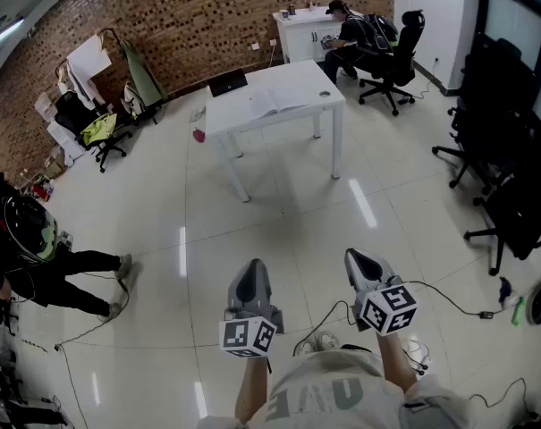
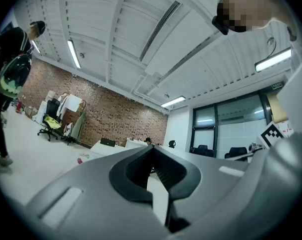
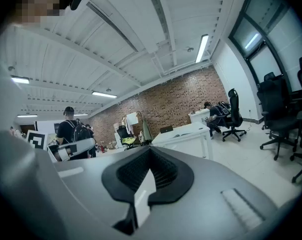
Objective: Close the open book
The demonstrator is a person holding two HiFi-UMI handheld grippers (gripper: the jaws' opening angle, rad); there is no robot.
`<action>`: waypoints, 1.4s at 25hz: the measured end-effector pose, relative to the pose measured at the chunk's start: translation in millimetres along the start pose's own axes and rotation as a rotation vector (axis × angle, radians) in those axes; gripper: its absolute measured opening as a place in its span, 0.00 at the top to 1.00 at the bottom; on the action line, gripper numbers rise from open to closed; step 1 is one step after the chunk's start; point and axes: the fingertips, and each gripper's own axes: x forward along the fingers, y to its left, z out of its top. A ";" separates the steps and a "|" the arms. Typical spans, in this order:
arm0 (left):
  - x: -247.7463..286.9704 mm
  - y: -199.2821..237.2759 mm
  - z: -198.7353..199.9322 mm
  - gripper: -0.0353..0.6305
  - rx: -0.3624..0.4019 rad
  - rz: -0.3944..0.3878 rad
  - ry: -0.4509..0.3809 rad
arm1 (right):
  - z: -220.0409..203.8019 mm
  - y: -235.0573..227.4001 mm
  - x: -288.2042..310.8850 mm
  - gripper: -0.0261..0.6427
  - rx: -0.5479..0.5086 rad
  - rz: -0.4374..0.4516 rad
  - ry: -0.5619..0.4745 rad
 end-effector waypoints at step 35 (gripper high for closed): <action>98.6 2.4 -50.9 0.92 -0.089 0.083 0.078 | -13.4 -84.7 72.7 0.95 0.067 0.129 0.088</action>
